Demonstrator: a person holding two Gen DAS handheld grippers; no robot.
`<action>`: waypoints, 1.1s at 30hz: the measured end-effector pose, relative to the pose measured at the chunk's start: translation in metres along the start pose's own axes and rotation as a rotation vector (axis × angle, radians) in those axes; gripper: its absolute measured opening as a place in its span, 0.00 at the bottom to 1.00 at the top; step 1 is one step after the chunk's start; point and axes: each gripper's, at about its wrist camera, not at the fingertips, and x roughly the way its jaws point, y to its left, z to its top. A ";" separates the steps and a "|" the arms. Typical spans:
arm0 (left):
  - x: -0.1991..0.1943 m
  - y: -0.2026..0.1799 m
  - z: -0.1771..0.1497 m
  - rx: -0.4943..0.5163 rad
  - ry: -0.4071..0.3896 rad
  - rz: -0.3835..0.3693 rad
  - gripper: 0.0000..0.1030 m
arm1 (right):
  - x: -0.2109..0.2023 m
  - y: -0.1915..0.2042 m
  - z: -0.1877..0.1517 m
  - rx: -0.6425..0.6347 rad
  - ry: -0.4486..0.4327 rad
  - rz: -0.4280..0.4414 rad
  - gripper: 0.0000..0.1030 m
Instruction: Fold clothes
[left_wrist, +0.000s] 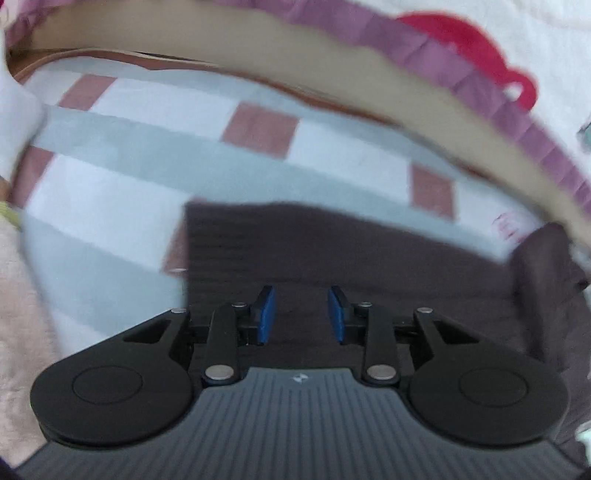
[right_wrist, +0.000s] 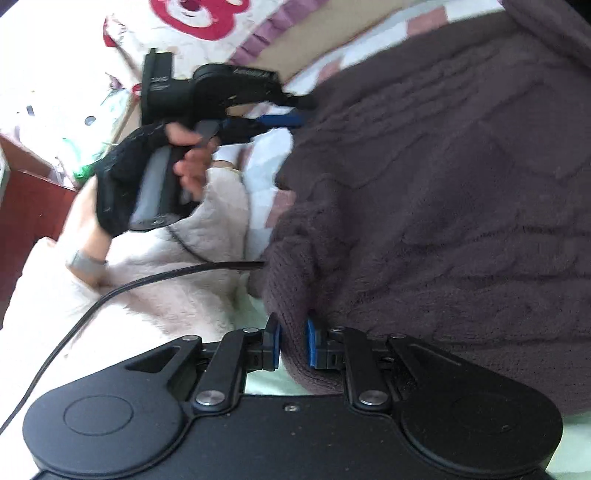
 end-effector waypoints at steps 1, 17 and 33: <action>-0.001 -0.004 -0.002 0.044 0.005 0.038 0.31 | 0.002 -0.001 -0.001 0.003 0.003 -0.014 0.17; -0.022 0.012 -0.027 0.039 0.114 -0.097 0.43 | -0.012 0.111 -0.014 -0.611 -0.050 -0.312 0.27; 0.010 0.029 0.020 0.238 0.059 -0.199 0.45 | 0.145 0.111 0.000 -1.173 0.248 -0.499 0.62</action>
